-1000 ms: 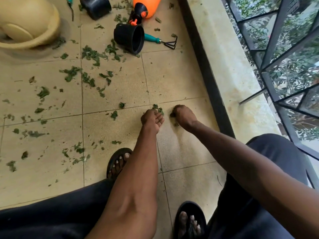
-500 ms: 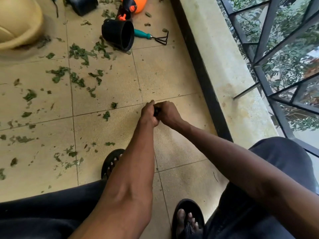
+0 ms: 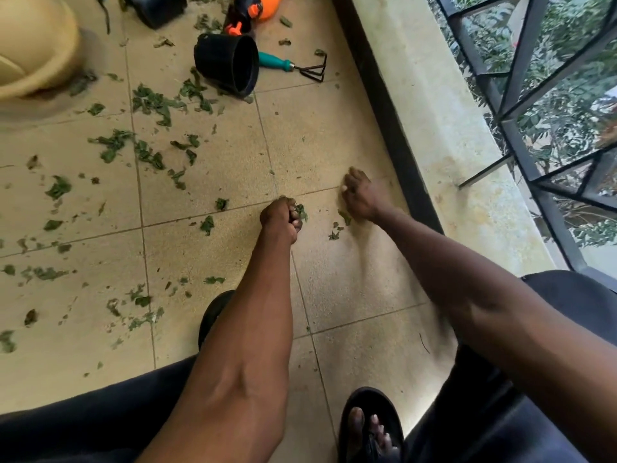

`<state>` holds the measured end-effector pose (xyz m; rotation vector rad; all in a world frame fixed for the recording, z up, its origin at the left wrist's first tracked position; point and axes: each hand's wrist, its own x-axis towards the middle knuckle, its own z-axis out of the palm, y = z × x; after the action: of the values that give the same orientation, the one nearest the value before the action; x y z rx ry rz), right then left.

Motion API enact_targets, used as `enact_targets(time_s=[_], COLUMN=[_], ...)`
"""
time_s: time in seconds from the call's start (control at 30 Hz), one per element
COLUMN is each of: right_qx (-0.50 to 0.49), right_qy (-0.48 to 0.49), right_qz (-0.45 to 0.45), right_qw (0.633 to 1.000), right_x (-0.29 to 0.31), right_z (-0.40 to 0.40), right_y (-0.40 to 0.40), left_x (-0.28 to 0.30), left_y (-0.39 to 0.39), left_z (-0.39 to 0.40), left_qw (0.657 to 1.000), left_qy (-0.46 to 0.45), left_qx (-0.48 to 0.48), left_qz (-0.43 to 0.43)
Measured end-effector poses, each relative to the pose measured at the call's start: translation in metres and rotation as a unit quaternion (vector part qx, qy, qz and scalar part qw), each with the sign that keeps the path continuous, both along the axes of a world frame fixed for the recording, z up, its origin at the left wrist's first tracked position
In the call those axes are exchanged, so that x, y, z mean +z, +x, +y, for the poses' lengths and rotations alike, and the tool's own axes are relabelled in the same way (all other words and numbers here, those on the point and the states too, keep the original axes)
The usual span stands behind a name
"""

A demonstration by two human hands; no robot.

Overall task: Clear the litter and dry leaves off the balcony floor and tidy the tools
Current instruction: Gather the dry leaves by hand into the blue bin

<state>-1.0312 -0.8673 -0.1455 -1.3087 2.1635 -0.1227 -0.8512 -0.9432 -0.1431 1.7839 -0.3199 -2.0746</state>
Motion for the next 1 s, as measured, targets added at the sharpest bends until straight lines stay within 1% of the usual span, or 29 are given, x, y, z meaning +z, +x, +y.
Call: enact_targets(time_s=[0.03,0.13,0.23,0.3,0.4,0.47,0.57,0.6,0.63,0.67,0.7,0.73,0.77,0.8,0.83,0.9,0.93,0.97,1.0], right_qx=[0.015,-0.011,-0.026,0.016,0.111,0.097,0.134,0.124,0.090,0.031,-0.048,-0.135,-0.205,-0.243,-0.248,-0.184,-0.137,-0.088,-0.053], right_qy=[-0.008,-0.053,-0.054,-0.045,-0.021,-0.012,-0.032,-0.044,-0.061,-0.081,-0.105,-0.128,-0.151,-0.171,-0.178,-0.152,-0.134,-0.129,-0.133], right_qz=[0.003,-0.018,-0.033,-0.028,0.018,0.014,0.045,0.052,0.055,0.046,0.022,-0.019,-0.074,-0.127,-0.165,-0.209,-0.207,-0.186,-0.146], right_qw=[1.000,0.998,0.998,0.998,0.993,0.995,0.989,0.990,0.993,0.995,0.993,0.982,0.964,0.946,0.938,0.948,0.959,0.970,0.979], right_x=[-0.007,-0.018,-0.019,-0.023,-0.022,-0.012,-0.003,0.000,0.001,0.000,-0.002,0.001,0.006,0.011,0.018,0.032,0.037,0.039,0.039], right_z=[0.008,0.037,0.061,0.071,0.087,0.094,0.092,0.088,0.083,0.076,0.069,0.060,0.051,0.042,0.033,0.019,0.015,0.012,0.011], right_y=[0.006,0.037,0.073,0.090,0.101,0.101,0.093,0.089,0.086,0.084,0.082,0.081,0.082,0.086,0.092,0.113,0.125,0.136,0.144], left_x=[-0.001,-0.006,-0.006,-0.007,-0.005,-0.007,-0.011,-0.012,-0.012,-0.013,-0.013,-0.013,-0.013,-0.014,-0.014,-0.011,-0.011,-0.011,-0.009], left_y=[0.003,0.011,0.014,0.015,0.015,0.018,0.021,0.022,0.023,0.024,0.025,0.025,0.025,0.025,0.025,0.025,0.026,0.027,0.029], left_z=[0.000,0.002,0.007,0.010,0.018,0.023,0.031,0.034,0.038,0.041,0.043,0.045,0.046,0.047,0.048,0.046,0.044,0.042,0.039], left_qw=[1.000,1.000,1.000,1.000,1.000,0.999,0.995,0.994,0.993,0.992,0.991,0.990,0.989,0.988,0.988,0.992,0.995,0.996,0.995], left_qy=[0.001,0.003,0.007,0.009,0.014,0.021,0.025,0.024,0.022,0.019,0.018,0.016,0.014,0.010,0.006,0.006,0.011,0.017,0.021], left_qx=[0.005,0.009,0.017,0.017,-0.008,-0.042,-0.096,-0.110,-0.119,-0.127,-0.135,-0.142,-0.149,-0.154,-0.154,-0.124,-0.096,-0.066,-0.045], left_qz=[-0.001,-0.018,-0.017,-0.014,-0.015,-0.006,-0.003,-0.008,-0.011,-0.012,-0.011,-0.010,-0.010,-0.013,-0.016,-0.001,0.024,0.056,0.088])
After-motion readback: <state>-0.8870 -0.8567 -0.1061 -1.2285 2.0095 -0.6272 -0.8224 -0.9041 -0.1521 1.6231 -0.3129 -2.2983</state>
